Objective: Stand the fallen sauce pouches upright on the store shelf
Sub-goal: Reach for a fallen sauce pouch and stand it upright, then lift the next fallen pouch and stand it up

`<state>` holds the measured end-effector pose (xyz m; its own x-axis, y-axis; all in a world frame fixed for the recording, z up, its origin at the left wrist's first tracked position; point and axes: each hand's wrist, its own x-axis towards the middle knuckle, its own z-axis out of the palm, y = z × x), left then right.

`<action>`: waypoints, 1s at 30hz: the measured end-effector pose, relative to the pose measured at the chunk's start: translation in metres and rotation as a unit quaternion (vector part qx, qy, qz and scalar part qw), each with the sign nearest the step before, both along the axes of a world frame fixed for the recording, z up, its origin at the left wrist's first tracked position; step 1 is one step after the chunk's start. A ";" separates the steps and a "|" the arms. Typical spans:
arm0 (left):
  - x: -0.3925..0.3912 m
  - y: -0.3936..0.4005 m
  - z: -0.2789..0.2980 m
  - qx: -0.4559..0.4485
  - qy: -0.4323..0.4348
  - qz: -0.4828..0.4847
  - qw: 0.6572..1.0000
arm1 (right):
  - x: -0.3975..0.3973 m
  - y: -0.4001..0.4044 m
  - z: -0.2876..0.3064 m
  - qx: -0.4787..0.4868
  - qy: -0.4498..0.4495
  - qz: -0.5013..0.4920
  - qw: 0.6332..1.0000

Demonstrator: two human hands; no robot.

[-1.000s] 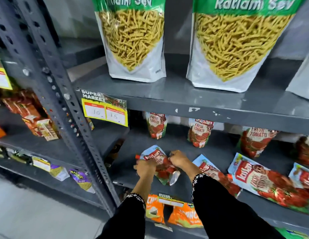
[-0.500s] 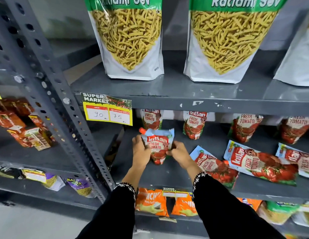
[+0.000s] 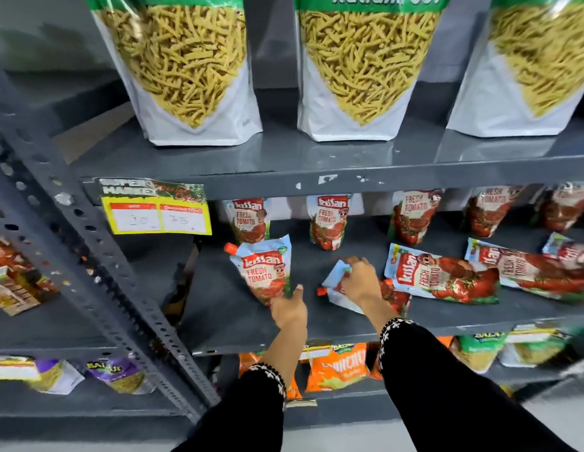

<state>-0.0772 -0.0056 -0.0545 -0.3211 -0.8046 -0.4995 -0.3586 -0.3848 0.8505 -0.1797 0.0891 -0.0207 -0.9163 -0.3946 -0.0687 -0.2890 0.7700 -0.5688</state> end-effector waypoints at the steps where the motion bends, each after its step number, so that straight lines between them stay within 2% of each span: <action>1: -0.008 0.009 0.000 0.035 0.001 -0.017 0.999 | -0.008 0.010 0.000 0.043 0.007 -0.007 0.999; 4: -0.033 0.033 0.002 0.114 0.004 -0.062 0.992 | -0.028 0.038 0.003 0.119 -0.065 -0.007 0.991; 6: -0.048 0.047 0.002 0.127 0.003 -0.076 0.989 | -0.040 0.050 0.005 0.137 -0.113 0.005 0.984; 8: -0.060 0.055 0.000 0.119 0.008 -0.074 0.990 | -0.050 0.052 0.006 0.159 -0.113 0.001 0.981; 13: -0.090 0.054 -0.031 0.082 -0.053 -0.024 0.995 | -0.070 0.054 0.005 0.108 -0.197 0.006 0.974; 16: -0.082 0.067 -0.005 0.026 -0.111 -0.018 0.993 | -0.079 0.059 0.002 0.016 -0.305 -0.007 0.952; 20: -0.077 0.069 0.024 -0.068 -0.125 0.018 0.990 | -0.092 0.059 -0.005 -0.011 -0.382 0.006 0.924; 23: -0.078 0.061 0.044 -0.164 -0.053 0.017 0.985 | -0.084 0.054 0.014 -0.103 -0.361 0.003 0.927; 27: -0.074 0.049 0.058 -0.311 0.026 -0.046 0.949 | -0.079 0.049 0.011 -0.207 -0.275 0.013 0.939; 30: -0.070 0.048 0.057 -0.336 0.038 -0.106 0.935 | -0.071 0.053 -0.001 -0.223 -0.222 0.017 0.949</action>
<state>-0.1467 0.0427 0.0026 -0.5236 -0.8424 0.1272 -0.2949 0.3193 0.9006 -0.2508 0.1424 -0.0213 -0.8220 -0.5043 -0.2646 0.0355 0.4183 -0.9076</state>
